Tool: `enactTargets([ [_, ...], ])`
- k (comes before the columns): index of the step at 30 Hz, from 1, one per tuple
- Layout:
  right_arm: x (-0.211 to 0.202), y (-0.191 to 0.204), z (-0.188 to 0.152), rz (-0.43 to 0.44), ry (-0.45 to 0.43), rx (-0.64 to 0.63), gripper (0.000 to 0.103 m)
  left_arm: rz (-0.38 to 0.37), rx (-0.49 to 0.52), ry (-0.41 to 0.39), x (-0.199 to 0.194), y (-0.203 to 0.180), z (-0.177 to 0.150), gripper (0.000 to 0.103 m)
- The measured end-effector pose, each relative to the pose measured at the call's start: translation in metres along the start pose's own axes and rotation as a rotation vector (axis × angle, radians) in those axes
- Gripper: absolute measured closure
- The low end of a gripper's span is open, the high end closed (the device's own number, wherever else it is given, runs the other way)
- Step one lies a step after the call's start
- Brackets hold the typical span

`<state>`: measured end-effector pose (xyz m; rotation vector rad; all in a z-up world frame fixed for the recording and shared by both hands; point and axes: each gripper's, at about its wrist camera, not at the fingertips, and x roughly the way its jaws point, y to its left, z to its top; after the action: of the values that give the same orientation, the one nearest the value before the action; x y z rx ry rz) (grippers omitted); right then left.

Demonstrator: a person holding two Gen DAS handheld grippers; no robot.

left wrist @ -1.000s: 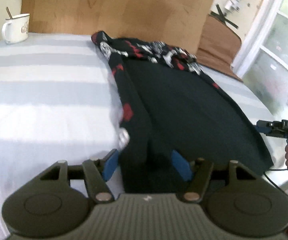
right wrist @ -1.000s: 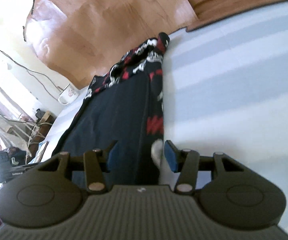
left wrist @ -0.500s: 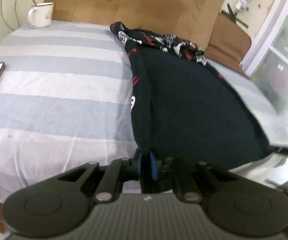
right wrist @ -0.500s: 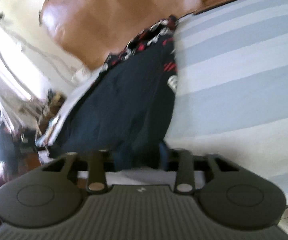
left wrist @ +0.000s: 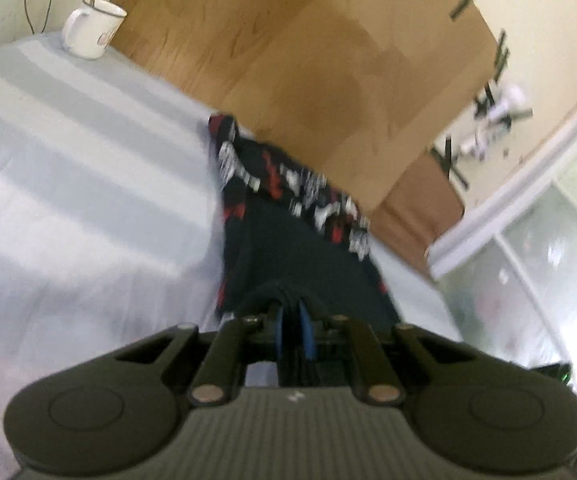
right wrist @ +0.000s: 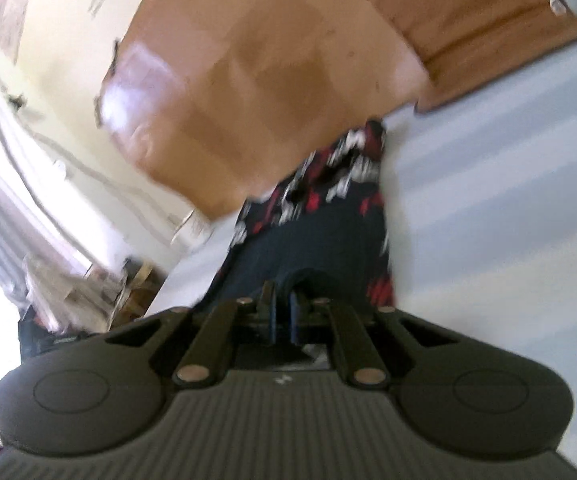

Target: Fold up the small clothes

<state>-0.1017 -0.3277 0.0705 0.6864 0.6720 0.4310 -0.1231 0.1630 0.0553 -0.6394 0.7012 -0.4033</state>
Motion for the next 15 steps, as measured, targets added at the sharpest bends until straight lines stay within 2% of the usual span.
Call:
enactTargets([
  [5, 0.048, -0.01, 0.051, -0.025, -0.032, -0.021, 0.094, 0.051, -0.009, -0.013, 0.054, -0.013, 0.062, 0.093],
  [6, 0.061, -0.014, 0.06, -0.038, -0.037, -0.016, 0.094, 0.085, -0.004, -0.011, 0.074, -0.016, 0.078, 0.091],
  [7, 0.078, -0.019, 0.067, -0.066, -0.048, -0.007, 0.092, 0.116, 0.003, -0.007, 0.09, -0.017, 0.09, 0.084],
  [8, 0.094, -0.018, 0.082, -0.098, -0.064, -0.014, 0.087, 0.152, 0.021, 0.002, 0.107, -0.017, 0.1, 0.074],
  [9, 0.111, -0.018, 0.092, -0.145, -0.075, -0.04, 0.066, 0.204, 0.027, 0.006, 0.123, -0.014, 0.107, 0.055],
  [10, 0.125, -0.02, 0.098, -0.198, -0.057, -0.055, 0.052, 0.287, -0.001, 0.009, 0.136, -0.008, 0.109, 0.054],
  [11, 0.132, -0.025, 0.099, -0.247, -0.041, -0.035, 0.043, 0.309, -0.014, 0.022, 0.14, -0.003, 0.108, 0.054],
  [12, 0.13, -0.029, 0.098, -0.25, -0.041, -0.01, 0.044, 0.286, -0.004, 0.044, 0.142, 0.002, 0.104, 0.051],
  [13, 0.123, -0.032, 0.095, -0.202, -0.041, -0.002, 0.044, 0.259, 0.016, 0.061, 0.141, 0.006, 0.097, 0.044],
  [15, 0.108, -0.035, 0.087, -0.174, -0.041, 0.003, 0.038, 0.28, 0.017, 0.064, 0.138, 0.013, 0.085, 0.035],
])
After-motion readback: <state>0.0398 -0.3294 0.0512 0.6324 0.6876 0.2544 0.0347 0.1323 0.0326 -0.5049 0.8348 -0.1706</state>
